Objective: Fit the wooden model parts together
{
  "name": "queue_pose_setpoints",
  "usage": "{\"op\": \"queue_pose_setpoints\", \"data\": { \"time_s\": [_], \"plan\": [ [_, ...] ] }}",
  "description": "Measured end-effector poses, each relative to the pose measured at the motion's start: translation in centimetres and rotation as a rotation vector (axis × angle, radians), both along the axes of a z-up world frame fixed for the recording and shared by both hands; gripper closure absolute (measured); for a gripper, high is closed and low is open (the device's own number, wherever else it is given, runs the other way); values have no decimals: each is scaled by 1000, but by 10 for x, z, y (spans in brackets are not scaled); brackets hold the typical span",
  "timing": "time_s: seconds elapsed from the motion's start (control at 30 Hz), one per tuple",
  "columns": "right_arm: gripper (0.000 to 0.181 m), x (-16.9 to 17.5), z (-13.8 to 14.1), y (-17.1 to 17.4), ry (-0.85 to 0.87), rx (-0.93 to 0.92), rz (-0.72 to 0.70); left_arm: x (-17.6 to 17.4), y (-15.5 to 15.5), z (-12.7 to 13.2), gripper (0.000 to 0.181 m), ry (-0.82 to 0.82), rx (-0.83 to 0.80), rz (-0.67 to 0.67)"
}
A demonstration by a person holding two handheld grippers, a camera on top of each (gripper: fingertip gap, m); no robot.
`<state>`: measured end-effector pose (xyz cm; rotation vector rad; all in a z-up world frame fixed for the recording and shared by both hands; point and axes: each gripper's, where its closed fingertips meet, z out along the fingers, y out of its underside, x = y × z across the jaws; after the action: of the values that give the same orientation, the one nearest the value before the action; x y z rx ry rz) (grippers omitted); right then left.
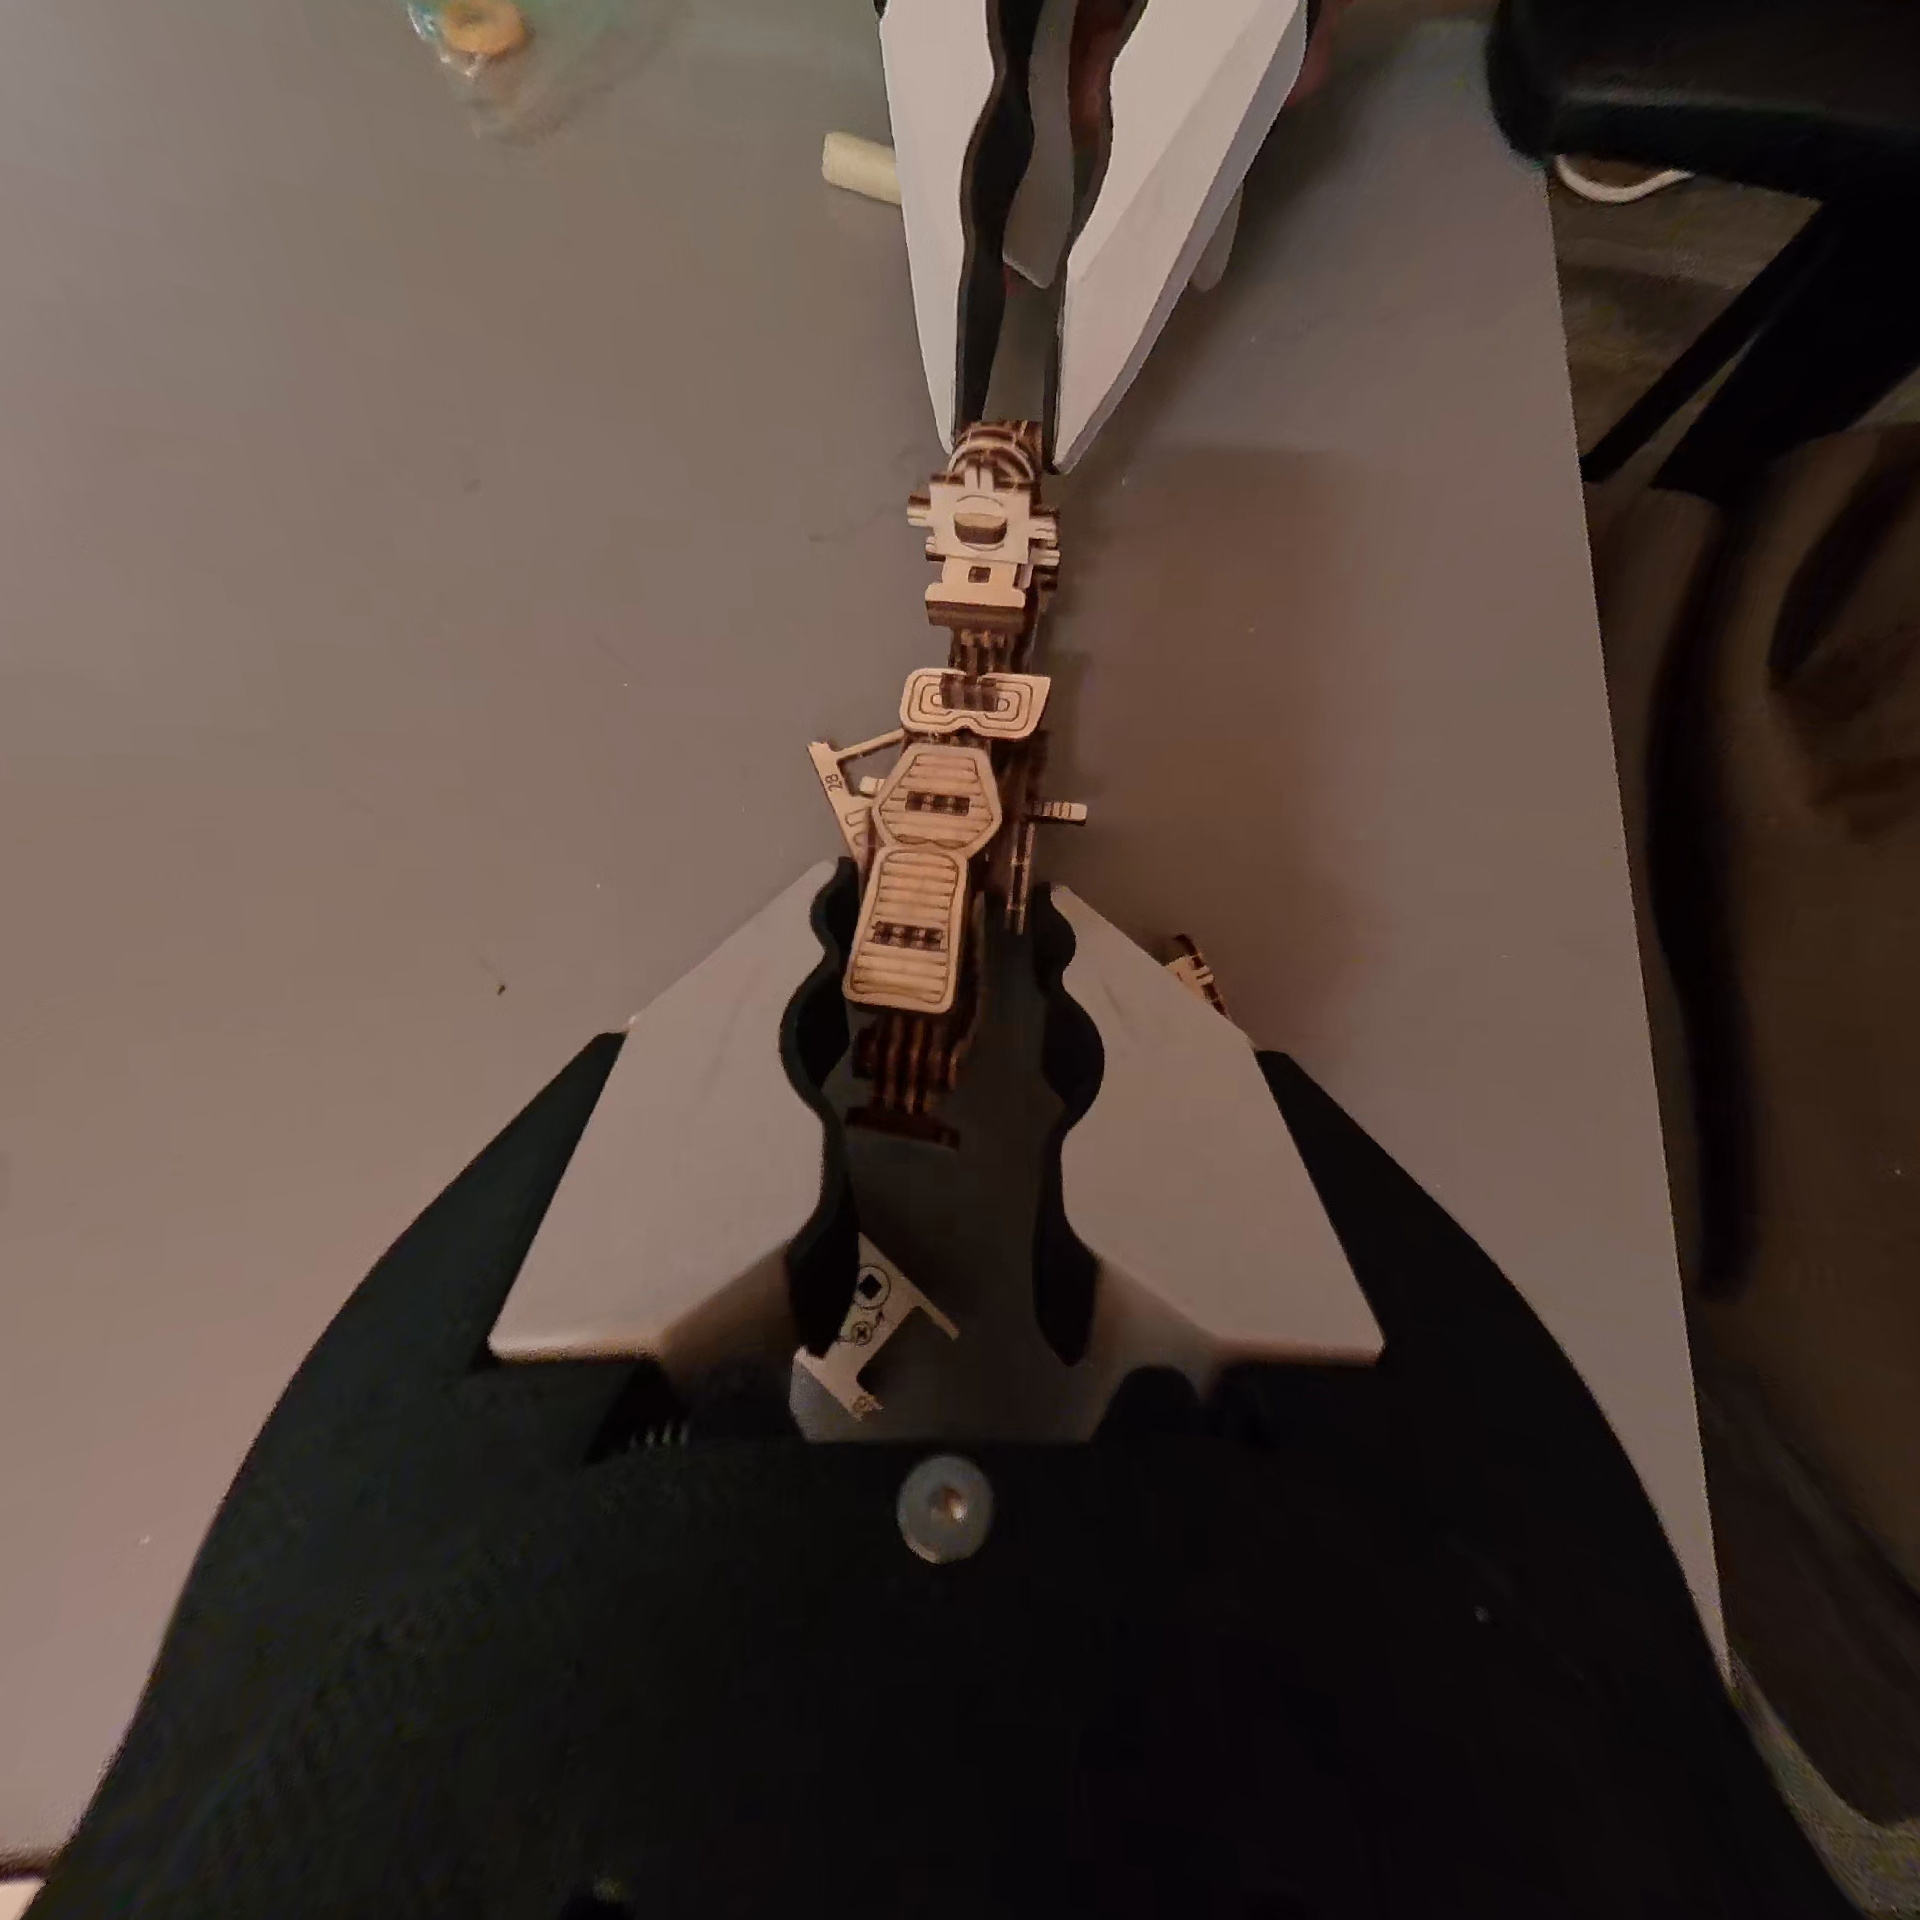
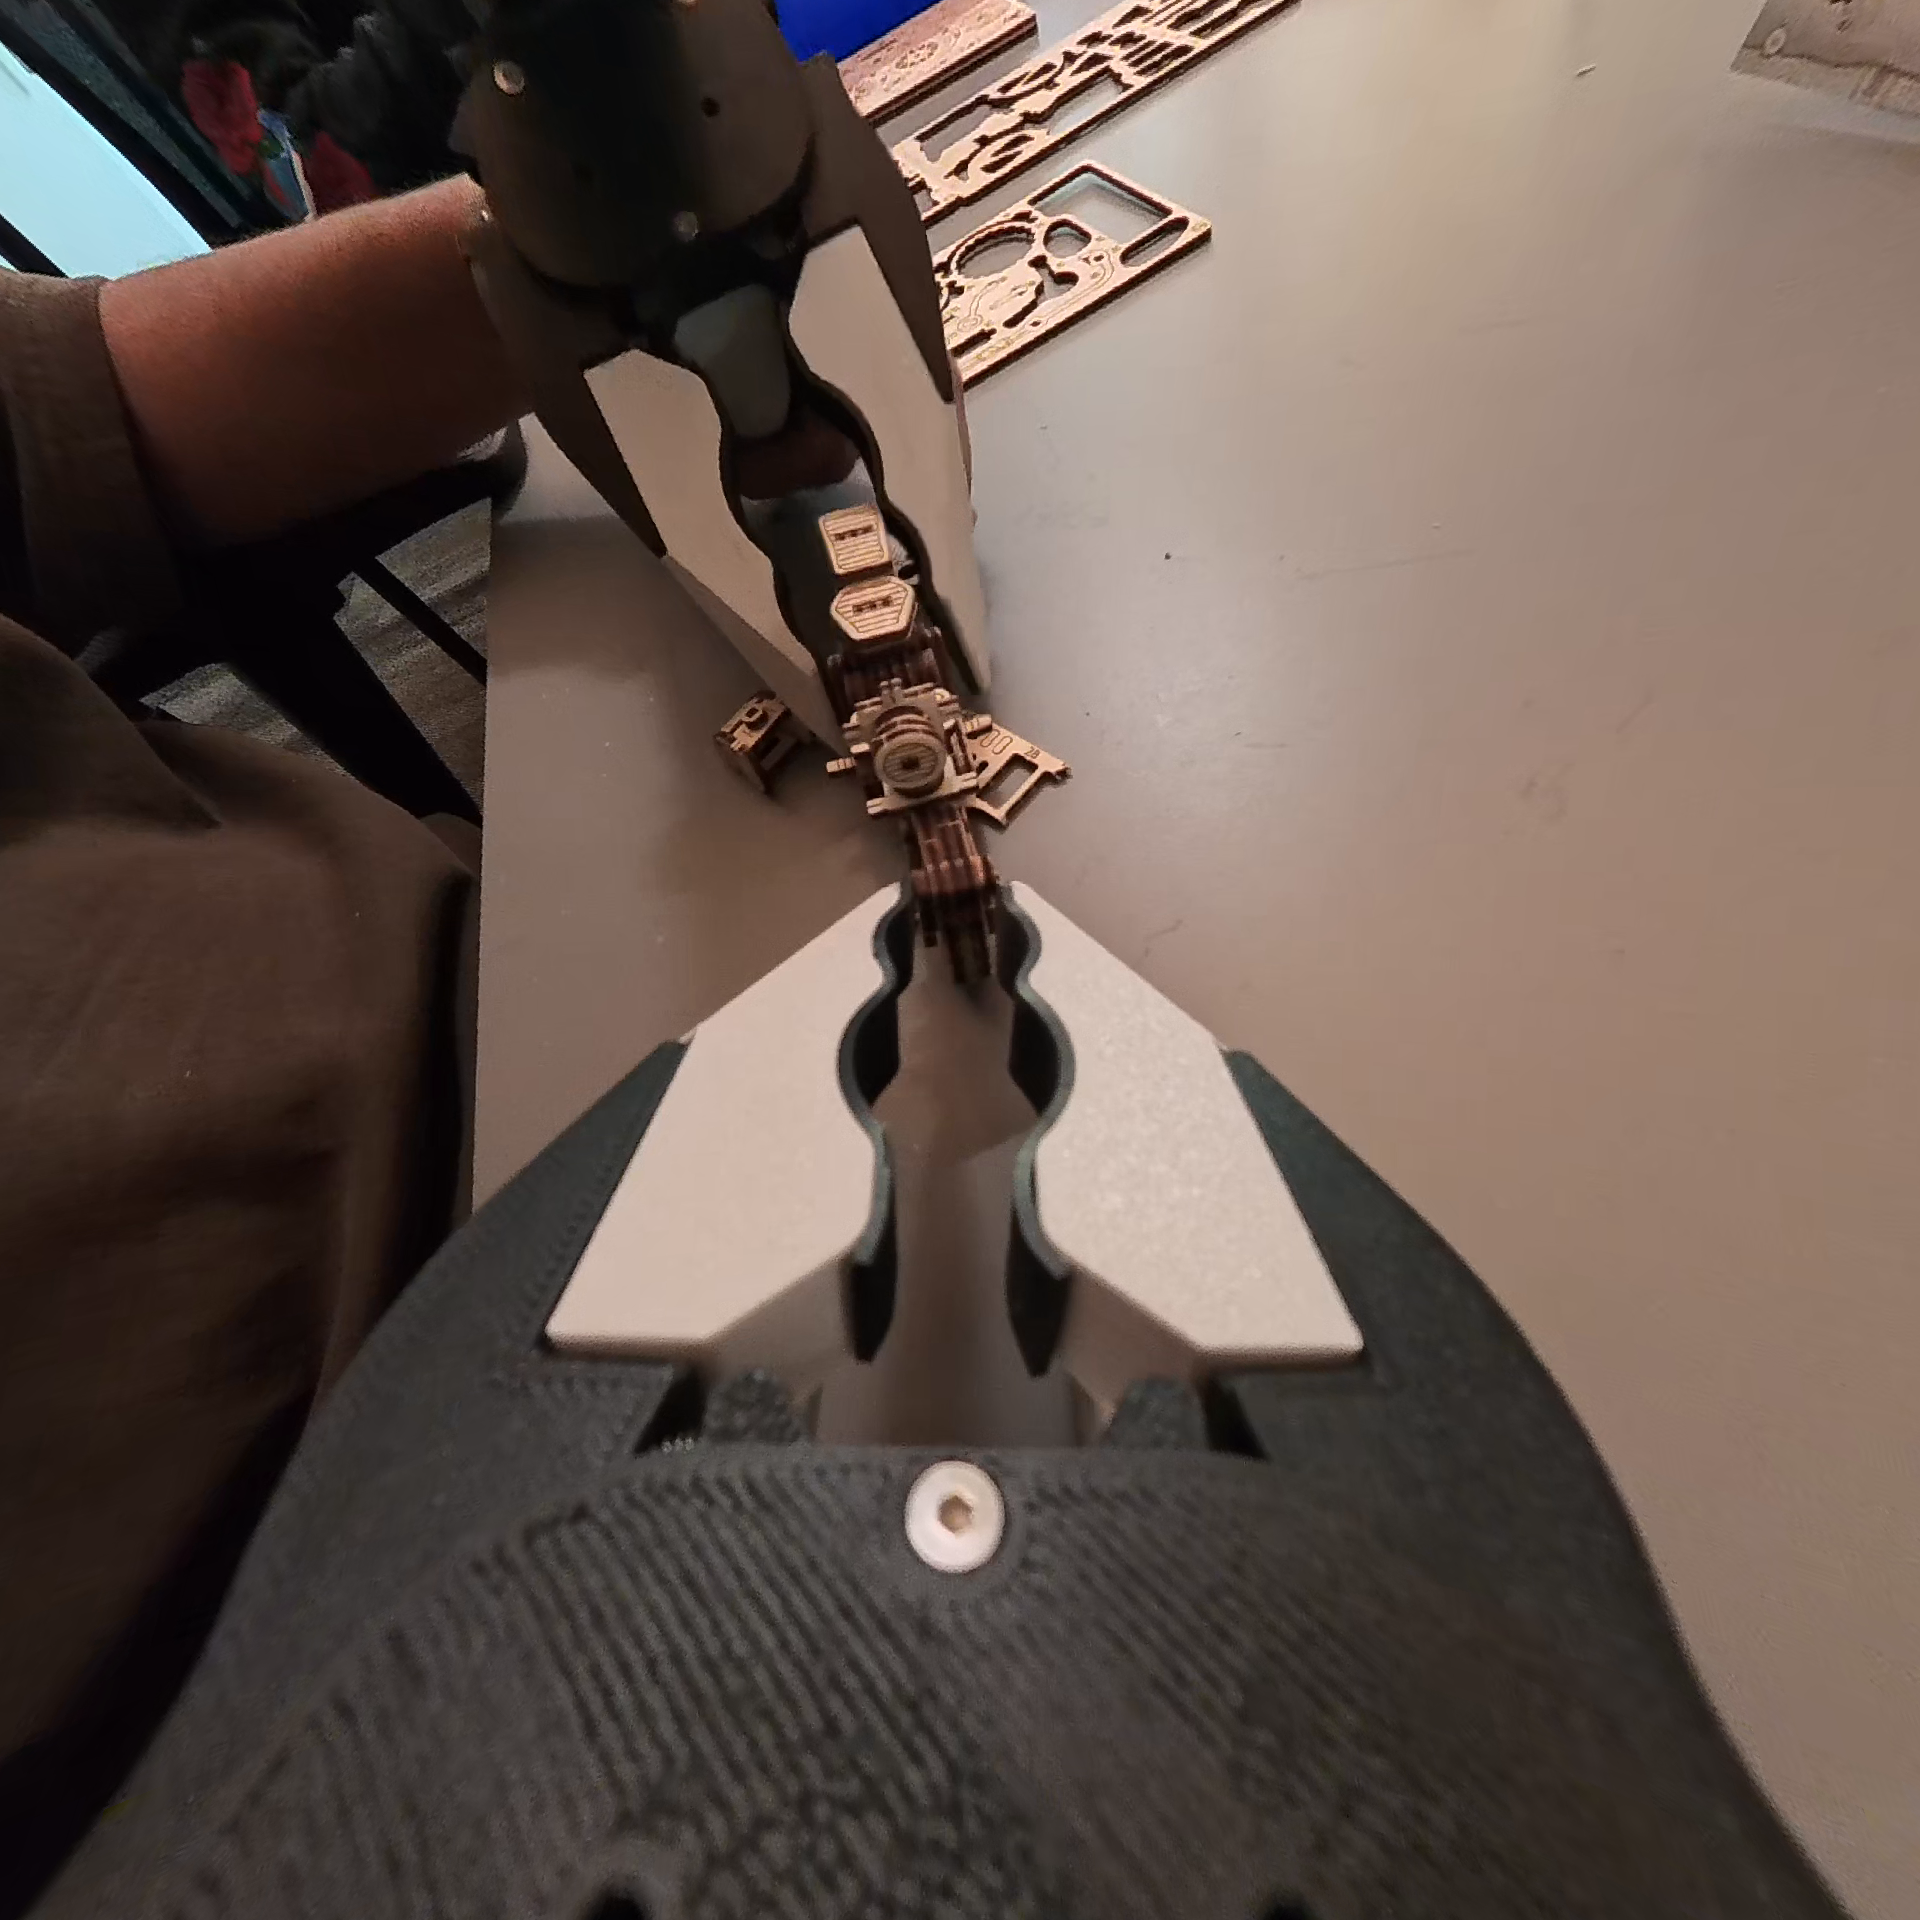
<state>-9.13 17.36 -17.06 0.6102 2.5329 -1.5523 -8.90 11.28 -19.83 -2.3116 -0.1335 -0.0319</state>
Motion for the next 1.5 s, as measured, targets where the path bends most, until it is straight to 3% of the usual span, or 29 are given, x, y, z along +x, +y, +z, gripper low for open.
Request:
{"op": "queue_pose_setpoints", "data": {
  "time_s": [0.53, 0.77, 1.13, 1.3, 1.5],
  "plan": [
    [168, 0, 0, 0, 0, 0, -1, -2, 2, 10, 144, 37, -17, 8],
    [168, 0, 0, 0, 3, 2, -2, -7, 2, 8, 152, 56, -32, 36],
    [168, -13, 9, 6, 21, -49, -70, -13, 3, 26, 153, -84, 159, 75],
    [168, -26, 21, 9, 37, -125, -127, -27, -6, 31, 153, -17, 165, 95],
    [168, -64, 48, 1, -6, -287, -211, -71, -12, 53, 153, 10, 197, 115]
  ]
}}
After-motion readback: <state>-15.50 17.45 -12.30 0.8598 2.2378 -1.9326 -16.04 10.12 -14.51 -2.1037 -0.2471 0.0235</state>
